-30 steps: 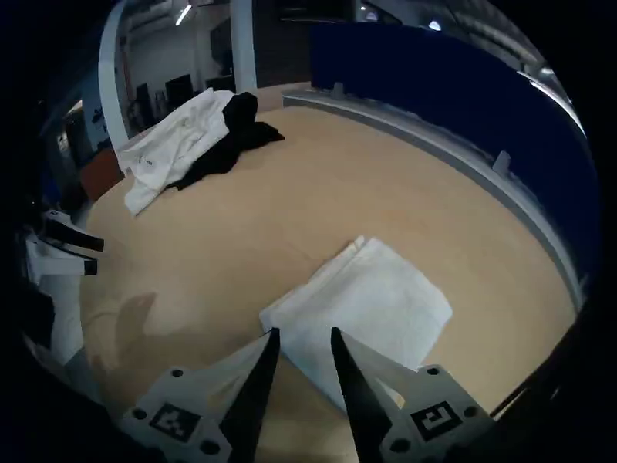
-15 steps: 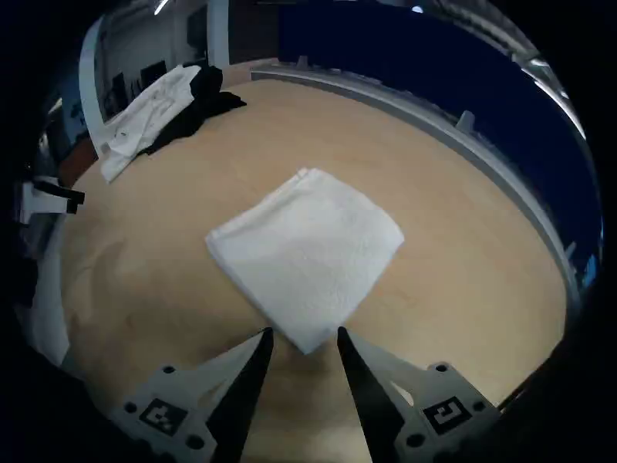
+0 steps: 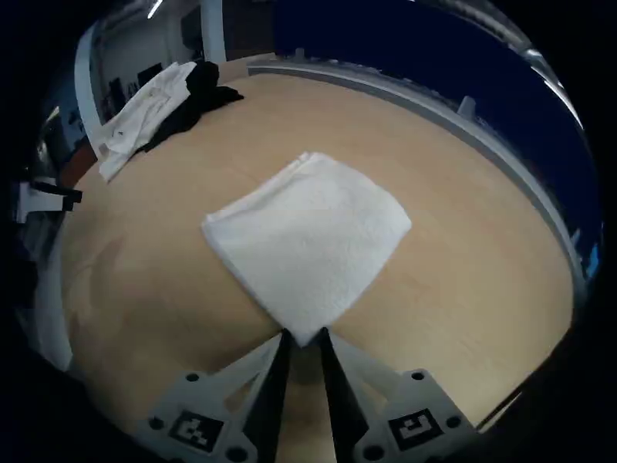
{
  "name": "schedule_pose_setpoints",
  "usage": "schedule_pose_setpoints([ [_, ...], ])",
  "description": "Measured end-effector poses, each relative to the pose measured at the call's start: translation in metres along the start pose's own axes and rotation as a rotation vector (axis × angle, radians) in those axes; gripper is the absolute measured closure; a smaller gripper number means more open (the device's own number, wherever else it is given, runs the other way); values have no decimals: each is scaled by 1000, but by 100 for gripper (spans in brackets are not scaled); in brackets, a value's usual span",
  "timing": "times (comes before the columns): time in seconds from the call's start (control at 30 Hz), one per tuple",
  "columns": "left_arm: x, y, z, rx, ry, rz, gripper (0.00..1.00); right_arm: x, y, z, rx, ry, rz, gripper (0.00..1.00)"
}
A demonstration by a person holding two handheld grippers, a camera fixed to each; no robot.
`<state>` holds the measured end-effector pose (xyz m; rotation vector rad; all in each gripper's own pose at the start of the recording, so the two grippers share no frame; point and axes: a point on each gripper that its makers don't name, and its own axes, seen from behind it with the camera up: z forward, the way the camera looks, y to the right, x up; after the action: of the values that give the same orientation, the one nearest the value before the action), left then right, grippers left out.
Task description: Fold towel
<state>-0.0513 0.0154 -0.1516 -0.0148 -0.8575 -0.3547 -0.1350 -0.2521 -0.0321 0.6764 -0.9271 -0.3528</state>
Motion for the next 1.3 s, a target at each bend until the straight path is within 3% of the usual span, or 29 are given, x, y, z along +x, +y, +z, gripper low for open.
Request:
schedule_pose_setpoints([
  [0.17,0,1,1,-2,0,0,10,-1,5,-2,-28,2,-9,92],
  [0.33,0,3,1,-6,-2,8,10,6,8,-7,-29,31,-2,93],
  [0.5,3,8,1,-16,0,19,10,29,11,-24,-37,91,11,94],
  [0.97,32,30,0,-53,45,52,10,128,30,-117,-38,311,36,94],
  [1.3,34,47,2,-83,45,70,10,122,81,-182,-107,326,30,95],
])
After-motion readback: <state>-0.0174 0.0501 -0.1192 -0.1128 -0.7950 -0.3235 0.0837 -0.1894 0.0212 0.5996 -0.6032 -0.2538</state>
